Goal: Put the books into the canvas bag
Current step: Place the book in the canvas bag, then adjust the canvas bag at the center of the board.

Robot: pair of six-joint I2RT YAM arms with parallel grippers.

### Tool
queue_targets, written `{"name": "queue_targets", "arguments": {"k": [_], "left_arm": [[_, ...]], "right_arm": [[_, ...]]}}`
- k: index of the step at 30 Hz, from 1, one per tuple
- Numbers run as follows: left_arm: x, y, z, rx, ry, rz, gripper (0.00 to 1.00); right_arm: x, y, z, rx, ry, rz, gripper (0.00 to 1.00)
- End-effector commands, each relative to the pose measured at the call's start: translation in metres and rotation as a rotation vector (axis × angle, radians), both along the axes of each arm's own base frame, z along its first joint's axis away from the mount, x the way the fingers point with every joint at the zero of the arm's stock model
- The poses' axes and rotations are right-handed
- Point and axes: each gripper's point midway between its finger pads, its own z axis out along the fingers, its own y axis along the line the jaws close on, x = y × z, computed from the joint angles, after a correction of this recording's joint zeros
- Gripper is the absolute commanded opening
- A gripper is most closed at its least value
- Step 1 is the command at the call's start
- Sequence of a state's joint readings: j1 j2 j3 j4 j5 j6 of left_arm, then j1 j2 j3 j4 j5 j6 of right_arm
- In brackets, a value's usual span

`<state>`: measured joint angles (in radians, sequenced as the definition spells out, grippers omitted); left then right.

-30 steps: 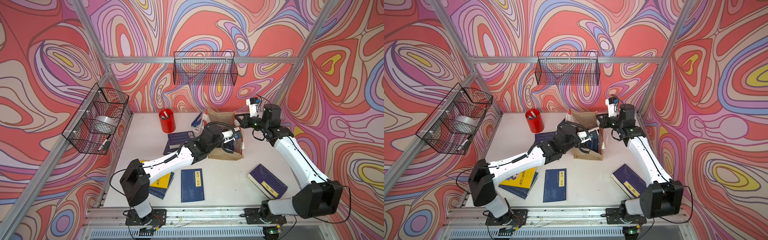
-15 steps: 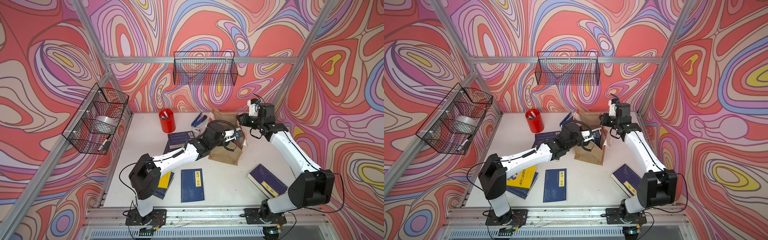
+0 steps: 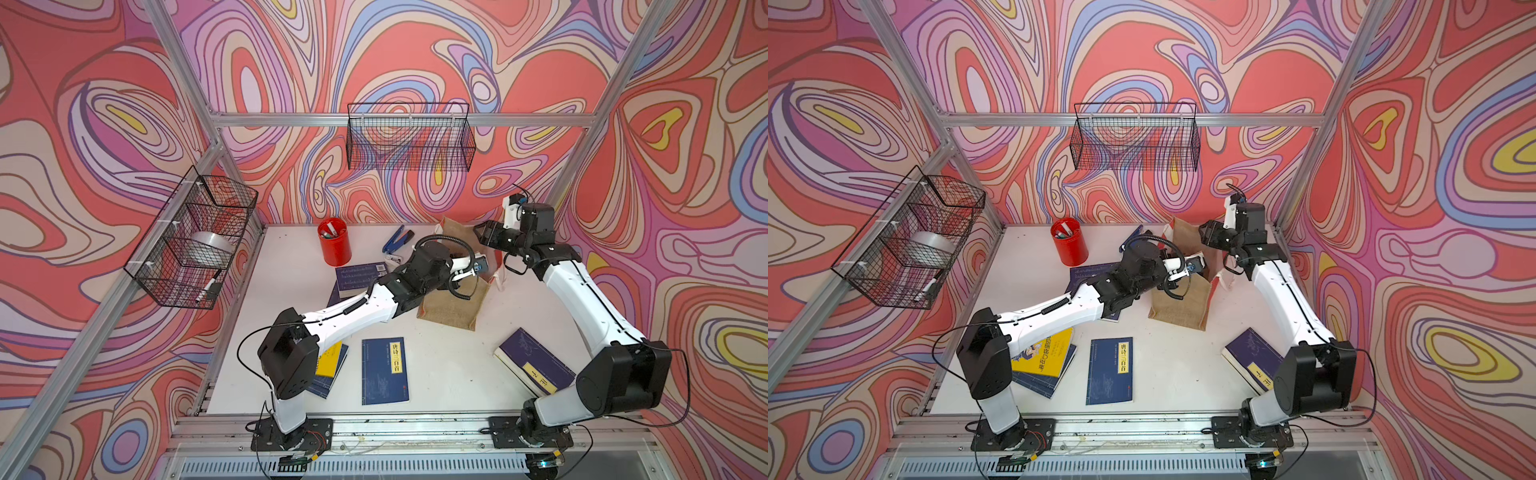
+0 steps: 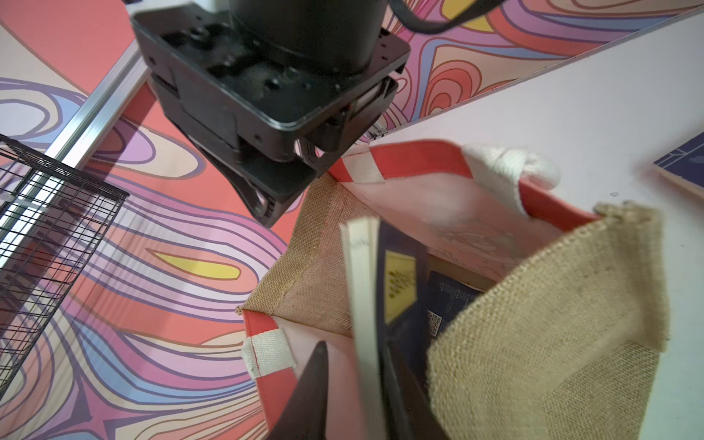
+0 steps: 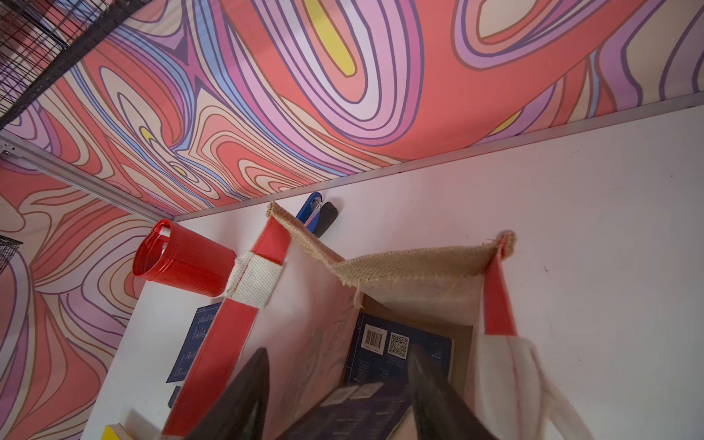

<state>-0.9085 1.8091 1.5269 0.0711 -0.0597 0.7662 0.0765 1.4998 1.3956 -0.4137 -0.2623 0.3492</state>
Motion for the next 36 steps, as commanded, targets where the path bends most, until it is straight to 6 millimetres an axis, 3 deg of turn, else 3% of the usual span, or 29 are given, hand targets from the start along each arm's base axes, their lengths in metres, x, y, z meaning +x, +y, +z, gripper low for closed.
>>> {"name": "queue_targets", "arguments": {"k": [1,4,13,19,22,26,31,36], "left_arm": [[-0.002,0.005,0.032,-0.035,-0.039,-0.003,0.42],[-0.005,0.006,0.036,-0.038,-0.037,-0.012,0.54],[-0.023,0.031,0.076,-0.102,-0.052,0.008,0.71],[-0.041,0.065,0.101,-0.198,0.058,0.058,1.0],[-0.044,0.079,0.095,-0.215,0.175,0.074,1.0],[-0.031,0.086,0.074,-0.184,0.271,0.128,1.0],[-0.005,0.088,0.052,-0.148,0.367,0.207,1.0],[0.003,0.09,0.038,-0.149,0.41,0.257,1.0]], "right_arm": [[-0.004,-0.009,0.026,-0.019,-0.055,-0.016,0.6],[-0.005,-0.012,0.027,-0.026,-0.056,-0.021,0.61],[-0.012,-0.013,0.029,-0.055,-0.043,-0.001,0.64],[-0.021,-0.025,0.015,-0.097,0.021,-0.054,0.67],[-0.027,-0.036,0.007,-0.13,0.055,-0.107,0.68],[-0.032,-0.051,-0.013,-0.188,0.136,-0.17,0.68],[-0.034,-0.047,-0.027,-0.177,0.187,-0.149,0.68],[-0.037,-0.049,-0.046,-0.195,0.239,-0.157,0.62]]}}
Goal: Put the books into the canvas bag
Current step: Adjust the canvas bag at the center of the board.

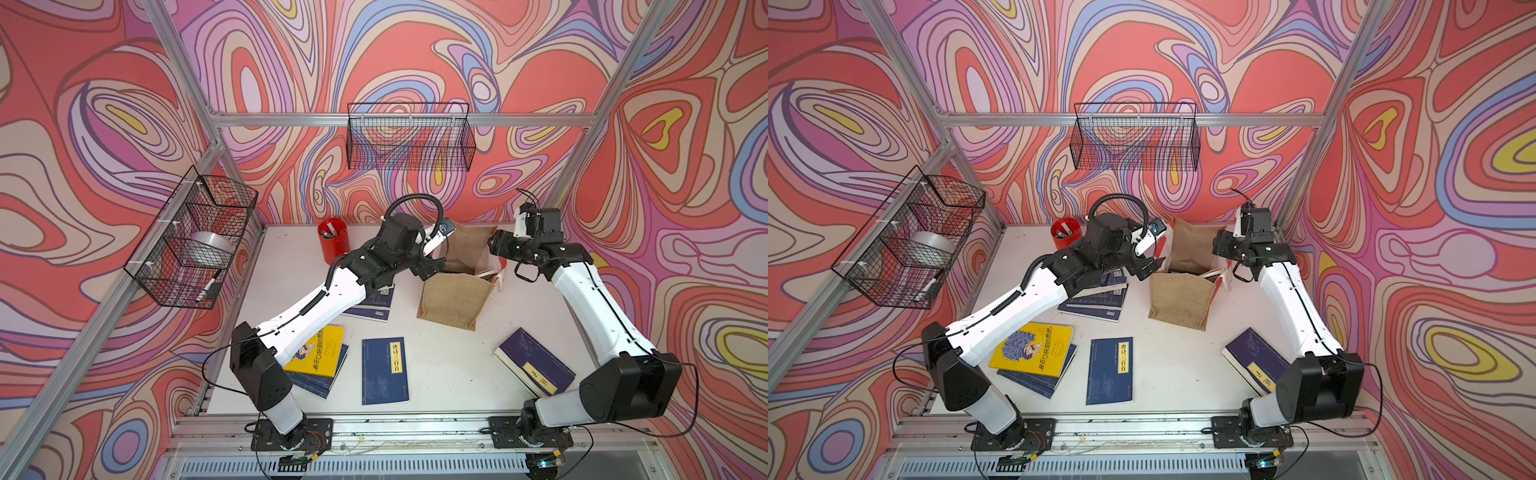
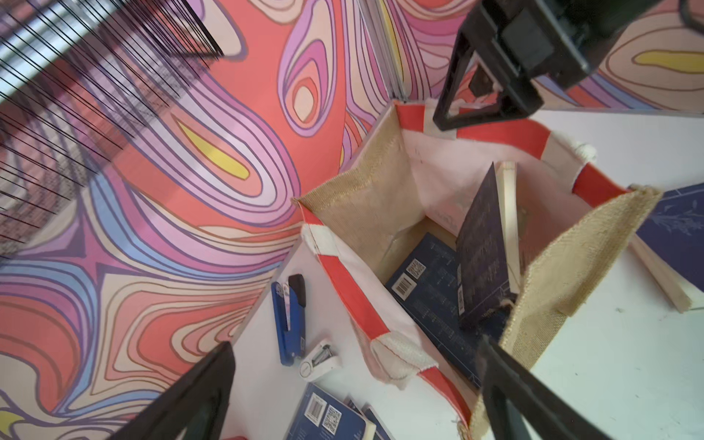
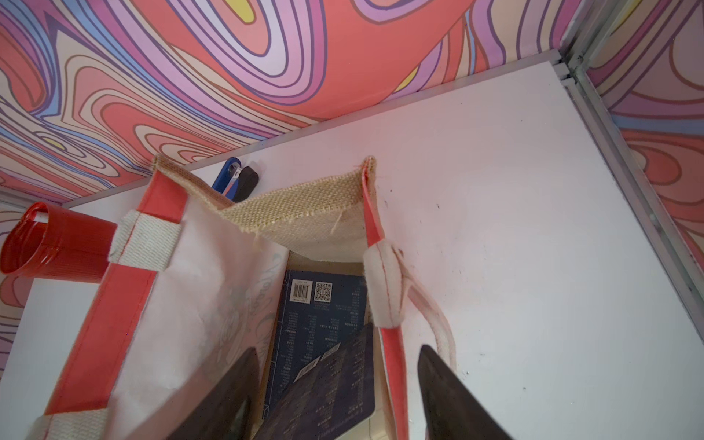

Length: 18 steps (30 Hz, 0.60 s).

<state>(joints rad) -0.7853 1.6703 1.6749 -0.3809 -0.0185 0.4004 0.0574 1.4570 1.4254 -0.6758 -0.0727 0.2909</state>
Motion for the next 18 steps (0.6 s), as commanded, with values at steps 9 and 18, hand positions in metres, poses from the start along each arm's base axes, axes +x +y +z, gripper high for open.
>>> {"name": "queue_targets", "arguments": {"k": [9,18], "left_arm": [[0.044,-0.009,-0.012,-0.043,0.21,0.053,0.95],[0.075,-0.023,-0.039,0.027,0.333,0.106,0.89]], "right_arm": [[-0.002,-0.001,-0.025,0.001,0.062,-0.002,0.45],[0.0,-0.003,-0.034,-0.011,0.076,0.0,0.15]]}}
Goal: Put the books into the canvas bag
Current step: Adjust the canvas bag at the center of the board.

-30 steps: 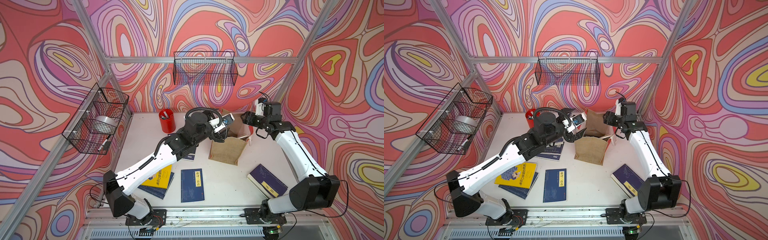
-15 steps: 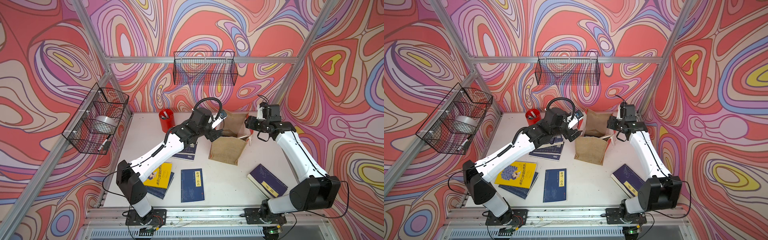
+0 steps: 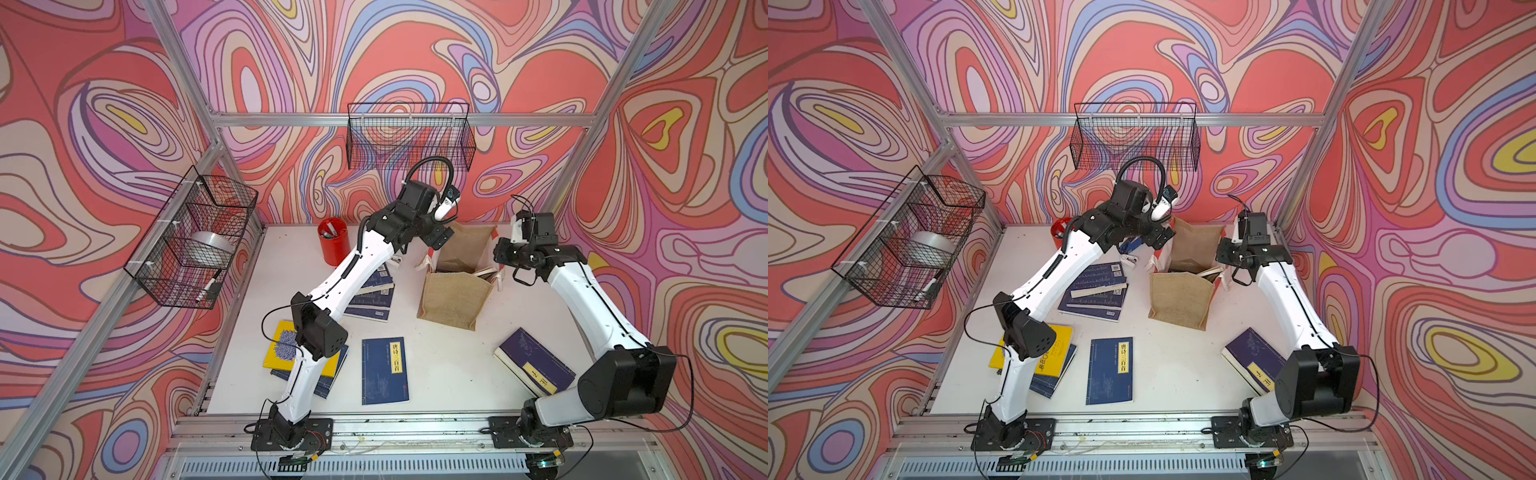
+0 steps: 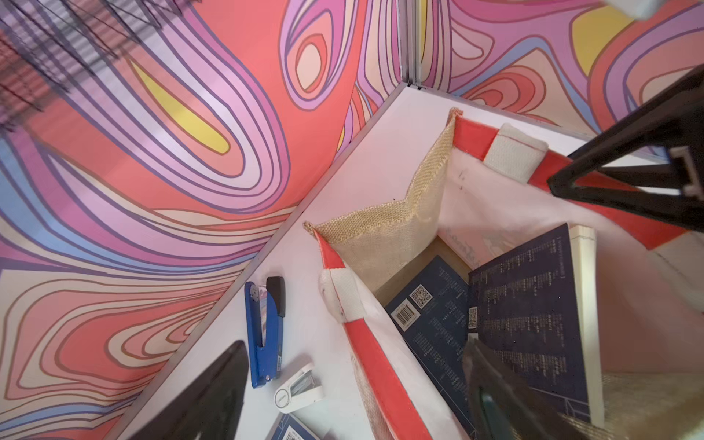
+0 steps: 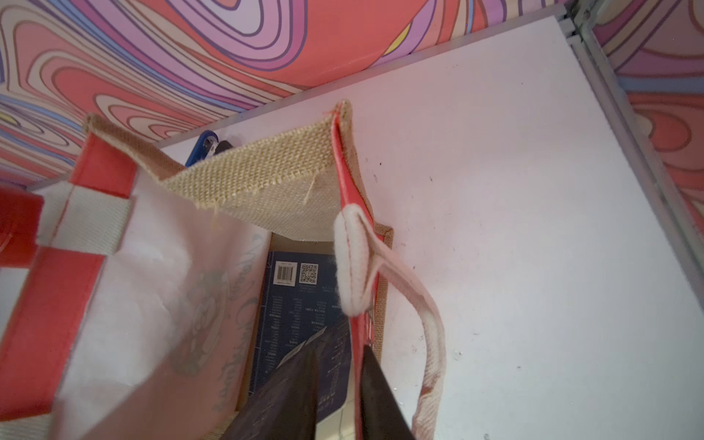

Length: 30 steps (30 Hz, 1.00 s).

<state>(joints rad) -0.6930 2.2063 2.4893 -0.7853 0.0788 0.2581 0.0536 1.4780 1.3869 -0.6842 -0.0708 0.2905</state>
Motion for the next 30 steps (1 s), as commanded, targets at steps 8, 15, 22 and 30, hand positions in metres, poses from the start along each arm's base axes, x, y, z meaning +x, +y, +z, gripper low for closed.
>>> {"name": "queue_targets", "arguments": {"k": [8,15,22,30], "left_arm": [[-0.009,0.02,-0.056,0.096,0.2,0.066,0.75],[-0.013,0.015,-0.069,0.066,0.275,0.047,0.39],[-0.013,0.016,-0.073,0.057,0.3,0.055,0.28],[-0.007,0.028,-0.085,0.085,0.325,0.122,0.49]], "right_arm": [[0.011,0.005,0.005,0.008,-0.032,0.036,0.0],[0.01,0.022,0.029,0.047,-0.138,0.14,0.0],[0.009,0.03,0.043,0.054,-0.178,0.194,0.0],[0.008,0.033,0.04,0.07,-0.172,0.204,0.0]]}}
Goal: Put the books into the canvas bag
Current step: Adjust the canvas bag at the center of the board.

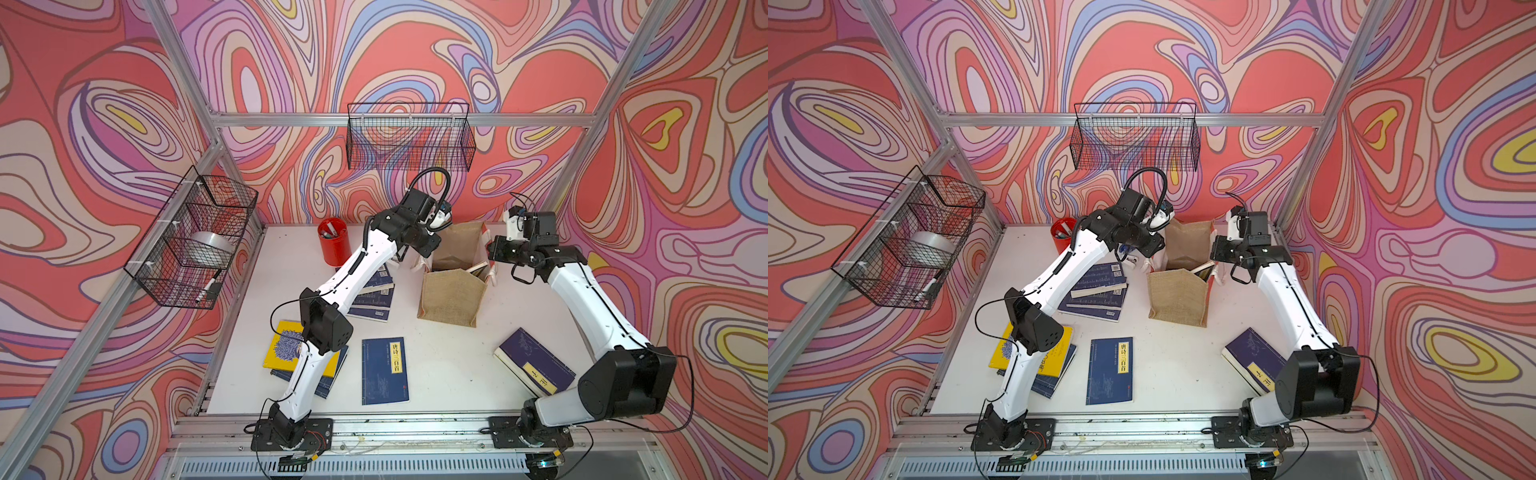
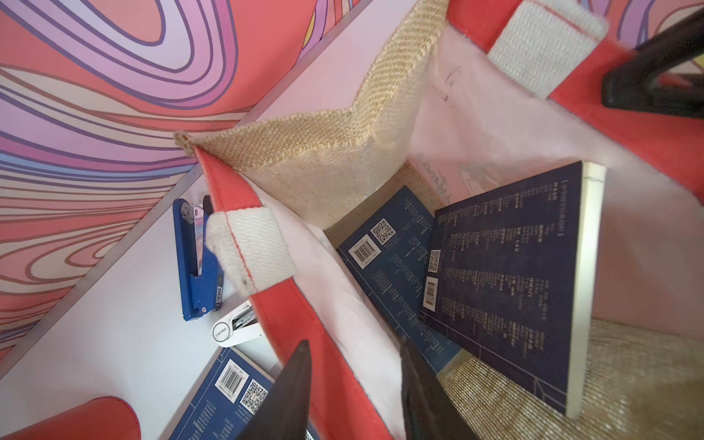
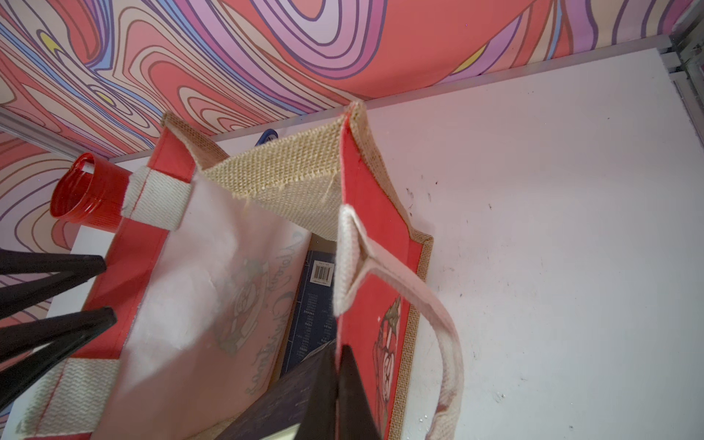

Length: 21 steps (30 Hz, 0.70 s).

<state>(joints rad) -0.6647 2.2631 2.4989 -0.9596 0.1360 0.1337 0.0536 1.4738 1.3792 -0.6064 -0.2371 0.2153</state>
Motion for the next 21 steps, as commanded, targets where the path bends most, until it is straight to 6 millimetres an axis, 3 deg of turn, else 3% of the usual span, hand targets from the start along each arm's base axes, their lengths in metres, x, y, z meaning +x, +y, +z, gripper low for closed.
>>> {"name": "queue_targets", "arguments": {"k": [1,7,10,15,16,20,21], "left_arm": [[0.006,0.016,-0.023,0.05,0.056,0.077,0.52],[0.017,0.033,-0.005,-0.016,0.007,0.18,0.56],[0.016,0.038,0.004,-0.056,-0.022,0.199,0.65],[0.013,0.035,-0.007,-0.096,0.078,0.179,0.67],[0.012,0.033,-0.01,-0.099,0.096,0.175,0.63],[0.007,0.023,-0.007,-0.15,0.125,0.139,0.22],[0.006,0.021,-0.005,-0.159,0.124,0.134,0.16]], "right_arm": [[0.001,0.004,0.024,0.016,-0.089,0.028,0.0],[0.0,0.004,0.02,0.011,-0.083,0.029,0.0],[0.0,0.004,0.018,0.008,-0.08,0.029,0.0],[0.0,0.005,0.018,0.011,-0.08,0.034,0.0],[0.001,0.005,0.019,0.012,-0.082,0.035,0.0],[0.001,0.006,0.022,0.013,-0.088,0.039,0.0],[0.001,0.006,0.022,0.015,-0.088,0.041,0.0]]}}
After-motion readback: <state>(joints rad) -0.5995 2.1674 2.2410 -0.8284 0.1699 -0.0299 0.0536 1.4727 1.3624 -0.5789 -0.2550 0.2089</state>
